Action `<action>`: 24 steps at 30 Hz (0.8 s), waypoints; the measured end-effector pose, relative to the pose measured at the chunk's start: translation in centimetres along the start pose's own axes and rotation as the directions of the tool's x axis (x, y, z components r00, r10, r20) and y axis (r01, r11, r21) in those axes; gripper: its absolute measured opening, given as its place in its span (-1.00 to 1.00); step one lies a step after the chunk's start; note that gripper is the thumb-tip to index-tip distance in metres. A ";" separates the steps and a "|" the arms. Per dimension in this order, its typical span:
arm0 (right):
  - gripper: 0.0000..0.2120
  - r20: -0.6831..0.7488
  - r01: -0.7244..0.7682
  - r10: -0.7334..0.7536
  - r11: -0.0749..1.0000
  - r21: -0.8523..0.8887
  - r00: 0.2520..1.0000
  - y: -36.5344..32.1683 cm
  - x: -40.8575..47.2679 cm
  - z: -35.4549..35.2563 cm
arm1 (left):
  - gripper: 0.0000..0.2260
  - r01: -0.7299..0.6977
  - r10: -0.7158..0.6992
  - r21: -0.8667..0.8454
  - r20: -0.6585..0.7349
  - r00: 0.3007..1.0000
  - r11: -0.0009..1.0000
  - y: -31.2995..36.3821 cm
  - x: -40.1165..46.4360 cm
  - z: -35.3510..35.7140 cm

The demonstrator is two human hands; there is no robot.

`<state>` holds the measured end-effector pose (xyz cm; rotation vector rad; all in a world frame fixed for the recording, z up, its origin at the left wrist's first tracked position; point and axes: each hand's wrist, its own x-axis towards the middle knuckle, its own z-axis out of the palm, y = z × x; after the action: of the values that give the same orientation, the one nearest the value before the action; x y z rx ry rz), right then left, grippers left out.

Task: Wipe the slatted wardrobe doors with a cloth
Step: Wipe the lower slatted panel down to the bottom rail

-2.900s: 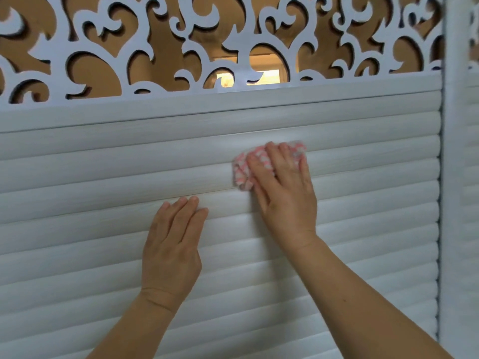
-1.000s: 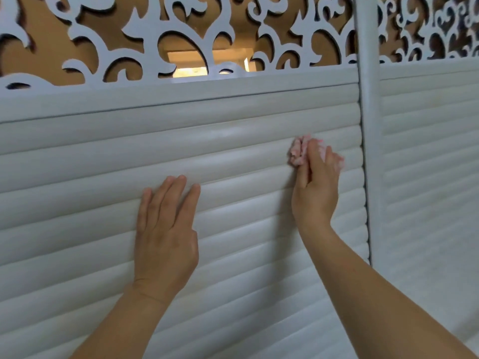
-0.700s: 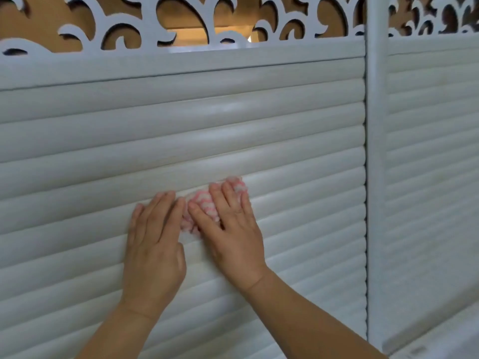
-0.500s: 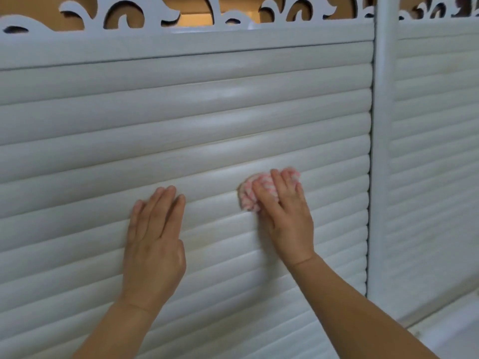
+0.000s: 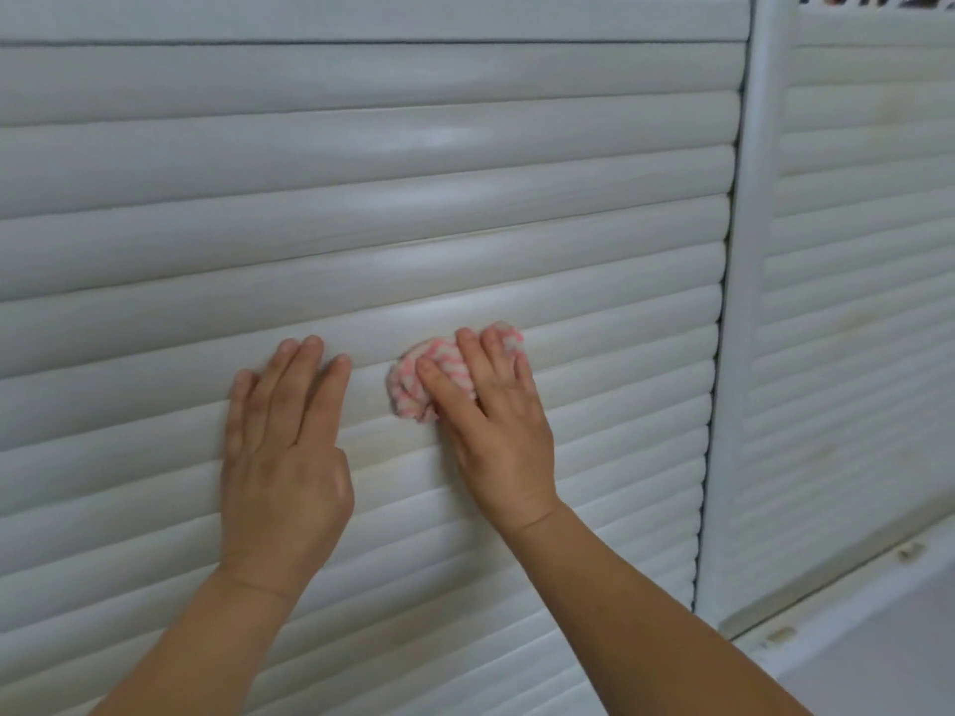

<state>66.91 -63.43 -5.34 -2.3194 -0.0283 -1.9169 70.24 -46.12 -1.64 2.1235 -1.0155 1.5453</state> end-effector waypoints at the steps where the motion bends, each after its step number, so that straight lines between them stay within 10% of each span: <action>1: -0.62 -0.002 -0.028 0.028 1.000 -0.010 1.000 1.3 0.1 -0.6 | -0.47 0.008 -0.008 0.001 -0.005 1.000 1.000 0.2 0.0 0.1; 8: -0.65 -0.066 -0.364 0.364 0.931 0.013 0.929 9.6 0.7 -4.2 | -0.50 0.048 -0.047 0.004 -0.050 0.998 0.999 0.8 -0.3 1.0; 16: -0.83 -0.344 -0.714 0.692 0.695 0.081 0.635 12.7 0.8 -6.0 | -0.50 0.038 -0.041 -0.048 -0.063 0.997 0.998 0.6 -0.5 1.0; 24: -0.81 -0.174 -0.440 0.473 0.876 0.197 0.864 2.2 -2.2 -1.6 | -0.43 0.106 -0.111 -0.105 -0.045 0.993 0.989 -0.1 -2.6 0.1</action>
<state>65.17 -65.67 -7.36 -1.7971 0.3565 -1.8275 69.95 -45.17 -4.03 2.0247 -0.9258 1.4561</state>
